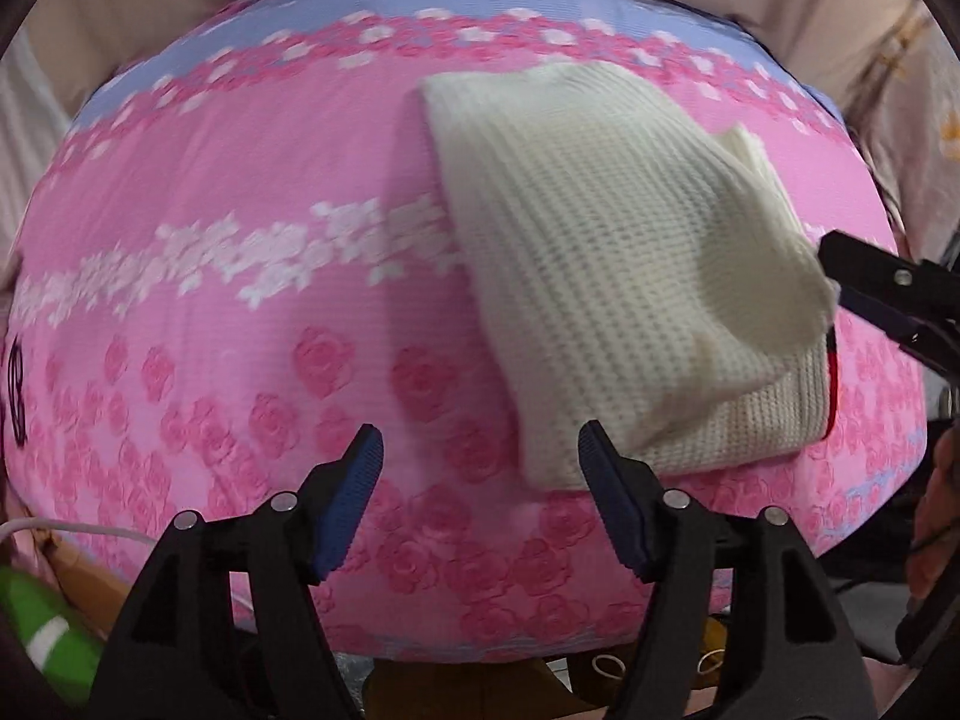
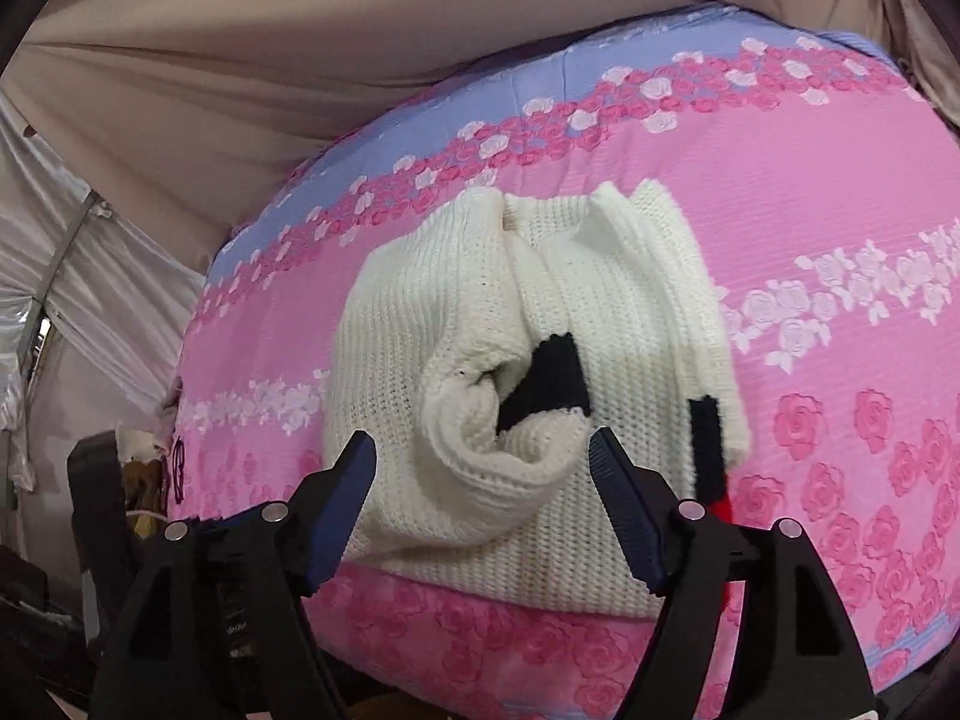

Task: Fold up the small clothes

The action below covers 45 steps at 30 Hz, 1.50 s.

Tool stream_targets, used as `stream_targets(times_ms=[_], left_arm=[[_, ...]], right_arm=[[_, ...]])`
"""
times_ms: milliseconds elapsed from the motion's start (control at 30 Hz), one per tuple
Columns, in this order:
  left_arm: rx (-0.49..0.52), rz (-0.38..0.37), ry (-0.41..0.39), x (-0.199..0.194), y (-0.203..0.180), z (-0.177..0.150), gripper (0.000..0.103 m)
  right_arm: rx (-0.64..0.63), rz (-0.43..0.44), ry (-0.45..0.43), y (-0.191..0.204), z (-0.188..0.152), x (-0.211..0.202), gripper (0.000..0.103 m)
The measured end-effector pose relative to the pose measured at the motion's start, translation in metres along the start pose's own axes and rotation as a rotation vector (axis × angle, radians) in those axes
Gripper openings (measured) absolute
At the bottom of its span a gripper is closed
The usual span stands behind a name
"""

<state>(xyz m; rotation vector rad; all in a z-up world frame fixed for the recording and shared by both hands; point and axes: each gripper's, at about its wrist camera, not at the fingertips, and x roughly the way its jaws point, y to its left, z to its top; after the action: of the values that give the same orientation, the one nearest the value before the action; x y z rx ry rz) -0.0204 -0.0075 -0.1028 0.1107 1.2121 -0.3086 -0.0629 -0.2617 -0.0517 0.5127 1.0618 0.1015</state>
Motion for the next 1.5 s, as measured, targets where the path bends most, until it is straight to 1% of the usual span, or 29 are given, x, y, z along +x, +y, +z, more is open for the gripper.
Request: stream_targets(times_ms=[100,167,200,300,367,467,500,567,600,633,700,767,800,833,867,900,933,967,1000,1033,1100,1133,1167,1200,1267,1333,1400,1433,1500], left_arm=[[-0.023,0.034,-0.026,-0.006,0.009,-0.002,0.066],[-0.022,0.037,-0.035,-0.007,0.009,-0.002,0.066],[-0.021,0.037,-0.037,-0.008,0.008,-0.001,0.066],[-0.022,0.040,-0.040,-0.008,0.006,-0.001,0.066],[-0.025,0.045,-0.039,-0.009,0.006,0.000,0.066],[-0.026,0.042,-0.042,-0.012,0.005,0.000,0.066],[-0.022,0.042,-0.044,-0.012,0.005,0.000,0.066],[-0.008,0.043,-0.042,-0.011,0.001,0.001,0.066],[-0.006,0.042,-0.038,-0.010,0.000,0.001,0.066],[-0.004,0.038,-0.032,-0.007,-0.003,0.002,0.066],[0.003,0.032,-0.029,-0.003,-0.009,0.005,0.066],[0.015,0.026,-0.032,-0.003,-0.016,0.009,0.066],[0.019,0.014,-0.039,-0.005,-0.020,0.011,0.066],[0.020,0.003,-0.047,-0.006,-0.024,0.013,0.066],[0.022,-0.013,-0.058,-0.008,-0.030,0.016,0.067],[0.024,-0.020,-0.063,-0.008,-0.033,0.018,0.069],[0.028,-0.034,-0.071,-0.008,-0.040,0.021,0.069],[0.032,-0.039,-0.073,-0.006,-0.044,0.023,0.069],[0.036,-0.043,-0.076,-0.005,-0.049,0.025,0.069],[0.041,-0.042,-0.075,-0.003,-0.055,0.028,0.069],[0.044,-0.037,-0.072,0.000,-0.061,0.031,0.069],[0.038,-0.033,-0.066,0.002,-0.063,0.033,0.069],[0.034,-0.032,-0.064,0.003,-0.063,0.033,0.069],[0.026,-0.027,-0.063,0.004,-0.064,0.034,0.069],[0.021,-0.016,-0.065,0.004,-0.063,0.034,0.069],[0.015,-0.005,-0.064,0.005,-0.061,0.033,0.069],[0.005,-0.003,-0.057,0.006,-0.058,0.033,0.069],[-0.004,-0.004,-0.053,0.007,-0.056,0.033,0.069],[-0.012,0.001,-0.050,0.009,-0.054,0.033,0.069]], right_arm=[[0.028,-0.019,0.073,0.000,0.007,0.033,0.073],[0.039,-0.035,0.098,-0.003,0.008,0.048,0.074],[0.051,-0.034,0.107,-0.005,0.008,0.053,0.071],[0.056,0.041,0.106,-0.004,0.007,0.056,0.014],[0.050,0.076,0.052,0.002,0.009,0.040,0.013],[-0.013,0.111,-0.085,0.019,0.014,-0.016,0.012],[-0.044,0.102,-0.123,0.025,0.011,-0.040,0.012],[-0.094,0.048,-0.164,0.023,-0.002,-0.069,0.012],[-0.114,-0.002,-0.156,0.015,-0.013,-0.074,0.012],[-0.128,-0.062,-0.119,0.005,-0.023,-0.068,0.012],[-0.117,-0.188,0.018,-0.031,-0.043,-0.030,0.013],[-0.052,-0.217,0.107,-0.061,-0.057,0.001,0.014],[0.011,-0.187,0.114,-0.069,-0.058,0.004,0.014],[0.061,-0.154,0.084,-0.070,-0.054,-0.003,0.019],[0.081,-0.133,0.027,-0.065,-0.048,-0.016,0.020],[0.070,-0.129,-0.019,-0.059,-0.042,-0.026,0.025],[0.047,-0.135,-0.059,-0.053,-0.035,-0.034,0.040],[0.020,-0.150,-0.090,-0.048,-0.028,-0.038,0.048],[-0.010,-0.172,-0.111,-0.044,-0.021,-0.038,0.060],[-0.029,-0.187,-0.107,-0.046,-0.014,-0.033,0.061],[-0.027,-0.204,-0.047,-0.054,-0.002,-0.007,0.061],[-0.011,-0.205,-0.016,-0.057,-0.002,0.007,0.058],[0.010,-0.184,0.013,-0.060,-0.001,0.018,0.049],[0.025,-0.152,0.018,-0.060,0.000,0.023,0.023],[0.001,-0.118,-0.037,-0.049,0.001,0.009,0.019],[-0.065,-0.130,-0.129,-0.031,0.004,-0.021,0.018],[-0.081,-0.136,-0.178,-0.026,0.003,-0.039,0.017],[-0.082,-0.147,-0.179,-0.029,0.001,-0.040,0.016],[-0.083,-0.221,-0.109,-0.046,-0.002,-0.015,0.016]])
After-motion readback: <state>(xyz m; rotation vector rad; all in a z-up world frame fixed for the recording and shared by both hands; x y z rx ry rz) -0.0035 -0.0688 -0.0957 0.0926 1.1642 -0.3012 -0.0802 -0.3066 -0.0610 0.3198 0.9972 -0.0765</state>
